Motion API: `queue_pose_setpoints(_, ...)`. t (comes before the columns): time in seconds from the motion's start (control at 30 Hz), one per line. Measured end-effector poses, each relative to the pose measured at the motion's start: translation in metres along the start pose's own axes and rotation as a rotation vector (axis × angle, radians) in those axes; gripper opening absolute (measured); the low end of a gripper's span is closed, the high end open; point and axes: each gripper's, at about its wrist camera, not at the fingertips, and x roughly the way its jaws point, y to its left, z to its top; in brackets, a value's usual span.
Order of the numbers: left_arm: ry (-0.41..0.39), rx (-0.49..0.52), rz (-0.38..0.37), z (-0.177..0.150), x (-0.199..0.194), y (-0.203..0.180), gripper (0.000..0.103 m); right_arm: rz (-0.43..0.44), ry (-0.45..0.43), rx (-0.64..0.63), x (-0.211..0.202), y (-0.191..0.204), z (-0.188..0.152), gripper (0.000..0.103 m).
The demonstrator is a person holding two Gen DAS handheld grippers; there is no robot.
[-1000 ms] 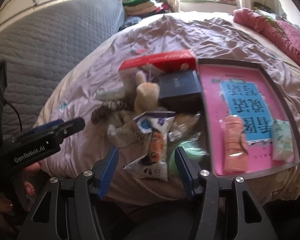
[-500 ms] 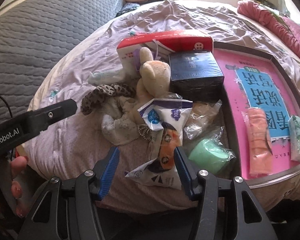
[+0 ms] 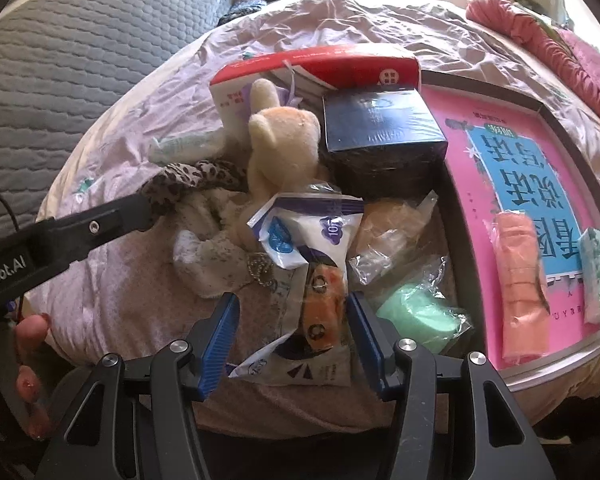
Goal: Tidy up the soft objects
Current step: 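Grasp the leopard-print cloth with the left gripper while the right grasps the white snack bag, then lift and carry the leopard cloth and snack bag over the tray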
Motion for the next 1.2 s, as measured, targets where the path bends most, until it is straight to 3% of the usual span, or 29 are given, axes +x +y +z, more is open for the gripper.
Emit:
queue_pose_setpoints(0.1,0.007,-0.002,-0.001,0.001,0.005,0.001,0.063,0.015,0.013,-0.014,0.009,0.004,0.002,0.056)
queue_pose_setpoints(0.13,0.008,-0.004,-0.004,0.001,0.006,0.003,0.063,0.026,0.024,-0.013,0.014,0.004,0.001,0.049)
queue_pose_setpoints(0.23,0.005,-0.018,-0.019,0.002,0.009,0.008,0.063,0.041,0.019,0.001,0.016,0.000,0.000,0.046)
queue_pose_setpoints(0.4,0.007,-0.043,-0.048,0.004,0.015,0.014,0.063,0.115,-0.003,0.060,0.012,-0.015,-0.001,0.041)
queue_pose_setpoints(0.63,0.002,-0.045,-0.077,0.011,0.022,0.013,0.062,0.153,-0.038,0.048,-0.001,-0.018,-0.002,0.039)
queue_pose_setpoints(0.77,0.009,-0.057,-0.123,0.018,0.031,0.011,0.048,0.146,-0.055,0.033,-0.009,-0.017,-0.002,0.039)
queue_pose_setpoints(0.9,0.042,-0.060,-0.124,0.020,0.045,0.010,0.043,0.145,-0.062,0.038,-0.010,-0.019,-0.002,0.039)
queue_pose_setpoints(1.1,-0.016,-0.033,-0.161,0.023,0.038,0.008,0.017,0.145,-0.073,0.029,-0.013,-0.017,-0.005,0.039)
queue_pose_setpoints(1.2,-0.025,-0.003,-0.169,0.023,0.039,0.005,0.010,0.149,-0.077,0.032,-0.013,-0.018,-0.005,0.039)
